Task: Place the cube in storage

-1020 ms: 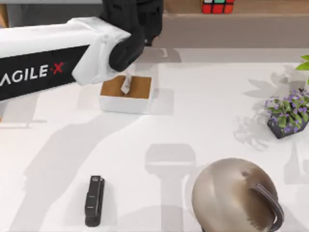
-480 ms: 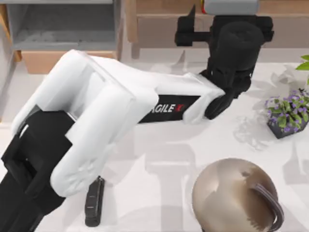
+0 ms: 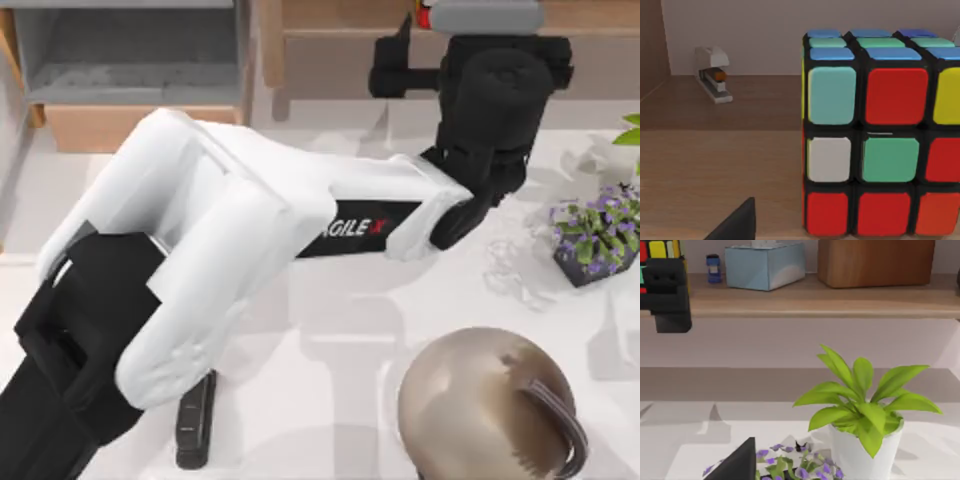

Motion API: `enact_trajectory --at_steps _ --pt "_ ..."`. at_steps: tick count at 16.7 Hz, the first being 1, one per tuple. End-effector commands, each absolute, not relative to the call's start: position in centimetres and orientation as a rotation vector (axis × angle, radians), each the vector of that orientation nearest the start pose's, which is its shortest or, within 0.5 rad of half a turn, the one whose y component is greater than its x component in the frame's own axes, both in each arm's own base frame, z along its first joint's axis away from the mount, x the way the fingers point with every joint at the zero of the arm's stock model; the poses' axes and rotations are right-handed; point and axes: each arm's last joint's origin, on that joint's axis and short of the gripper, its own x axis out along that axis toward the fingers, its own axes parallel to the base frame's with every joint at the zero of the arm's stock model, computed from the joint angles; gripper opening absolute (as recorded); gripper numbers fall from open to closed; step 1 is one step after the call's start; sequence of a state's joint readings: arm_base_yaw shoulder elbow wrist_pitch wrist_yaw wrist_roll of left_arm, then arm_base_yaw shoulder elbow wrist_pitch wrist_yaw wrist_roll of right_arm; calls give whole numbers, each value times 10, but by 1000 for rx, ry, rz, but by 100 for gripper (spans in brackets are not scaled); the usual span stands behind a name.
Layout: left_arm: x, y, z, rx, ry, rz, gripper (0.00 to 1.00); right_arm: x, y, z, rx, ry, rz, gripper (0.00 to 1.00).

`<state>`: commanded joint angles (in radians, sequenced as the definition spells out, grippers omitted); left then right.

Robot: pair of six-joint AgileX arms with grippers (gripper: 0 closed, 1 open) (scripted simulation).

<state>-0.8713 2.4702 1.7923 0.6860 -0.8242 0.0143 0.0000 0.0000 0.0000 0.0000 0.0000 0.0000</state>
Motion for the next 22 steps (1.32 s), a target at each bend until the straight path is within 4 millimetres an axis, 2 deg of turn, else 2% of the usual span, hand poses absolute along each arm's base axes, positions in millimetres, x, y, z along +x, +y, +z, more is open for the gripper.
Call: enact_trajectory --at_steps 10,15,22 --pt "430 -404 158 -1 0 -20 100 106 -1 160 0 0 0 100" --pt "432 -403 158 0 0 -20 100 106 -1 160 0 0 0 100" --pt "432 -403 158 0 0 -20 47 106 -1 160 0 0 0 100"
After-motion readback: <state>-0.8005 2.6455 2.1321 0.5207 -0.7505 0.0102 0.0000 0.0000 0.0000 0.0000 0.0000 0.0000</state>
